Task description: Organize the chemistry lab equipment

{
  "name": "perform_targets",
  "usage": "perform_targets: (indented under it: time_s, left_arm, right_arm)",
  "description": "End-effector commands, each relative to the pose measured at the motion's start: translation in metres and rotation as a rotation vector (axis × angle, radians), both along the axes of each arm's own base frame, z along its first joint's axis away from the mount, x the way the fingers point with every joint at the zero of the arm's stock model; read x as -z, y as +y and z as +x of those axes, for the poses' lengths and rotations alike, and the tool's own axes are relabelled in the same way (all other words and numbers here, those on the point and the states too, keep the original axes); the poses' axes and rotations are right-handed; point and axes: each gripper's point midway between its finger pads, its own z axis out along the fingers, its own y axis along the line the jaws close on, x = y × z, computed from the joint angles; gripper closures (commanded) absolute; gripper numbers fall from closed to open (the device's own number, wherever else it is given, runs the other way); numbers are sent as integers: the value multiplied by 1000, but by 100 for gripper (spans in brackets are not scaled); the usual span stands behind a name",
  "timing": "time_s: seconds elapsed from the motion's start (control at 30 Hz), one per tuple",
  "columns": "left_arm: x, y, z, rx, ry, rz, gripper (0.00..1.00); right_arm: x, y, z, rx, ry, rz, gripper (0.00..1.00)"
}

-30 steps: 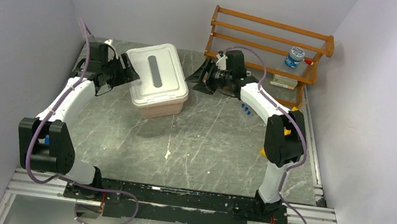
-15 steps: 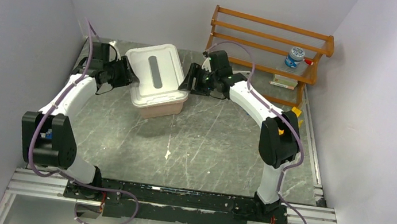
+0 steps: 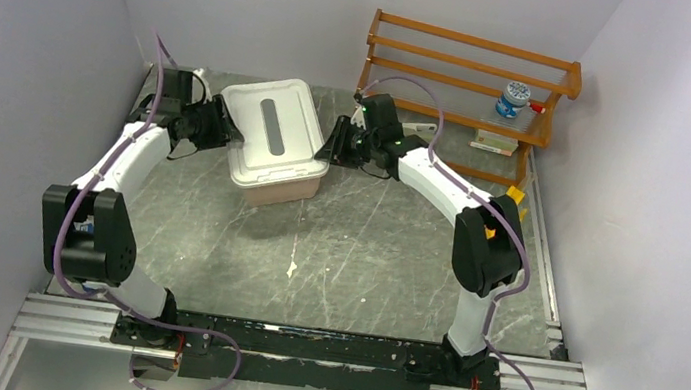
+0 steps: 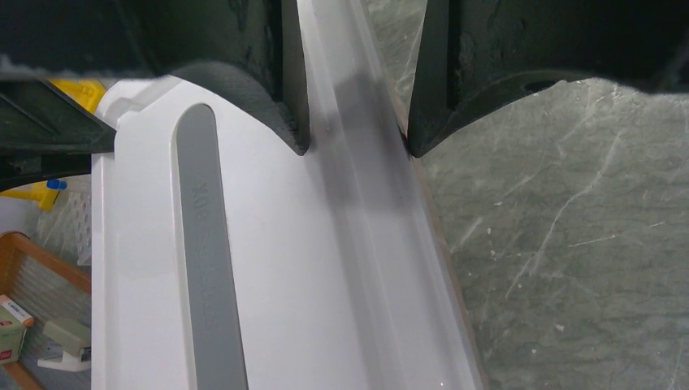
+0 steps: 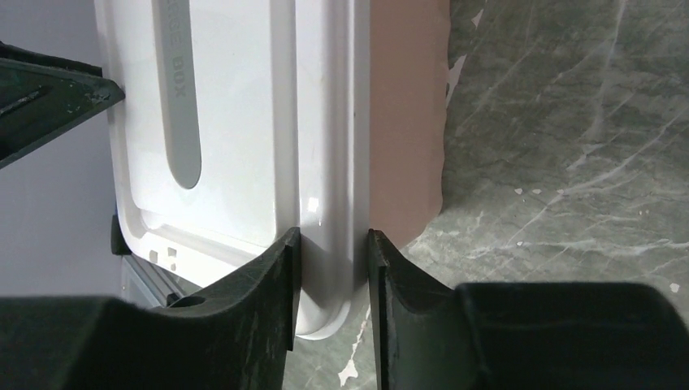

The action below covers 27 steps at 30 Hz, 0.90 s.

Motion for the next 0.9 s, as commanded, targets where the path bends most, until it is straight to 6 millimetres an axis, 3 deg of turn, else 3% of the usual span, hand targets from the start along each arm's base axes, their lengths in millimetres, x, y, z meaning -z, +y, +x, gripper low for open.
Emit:
perform_targets:
  time_s: [0.0,0.1,0.27,0.37,0.47,0.57,0.6,0.73,0.87]
  left_arm:
    - [35,16,-14,-67,128,91,50]
    - [13,23,-4,-101,71,161,48]
    - [-67,28,21,-150,-112,233,28]
    - [-93,28,21,-158,-173,252,20]
    - [-118,24,11,-154,-234,259,18]
    - [-141,13,-10,-127,-295,230,17]
    - [-149,9,-20,-120,-316,215,17]
    - [-164,3,-64,-104,-346,160,18]
    - [-174,10,-108,-130,-348,138,19]
  right_arm:
    - [70,-26,-16,34,152,-172,66]
    - [60,-24,-11,38,129,-164,65]
    - [-1,-21,12,64,-1,-138,53]
    - [-35,-22,19,73,-81,-130,40]
    - [-62,-37,18,102,-150,-153,28]
    - [-84,-61,7,153,-220,-194,4]
    - [-91,-71,0,175,-233,-206,1]
    - [-102,-128,-27,347,-270,-305,0]
    - [-110,-191,-72,520,-257,-414,0]
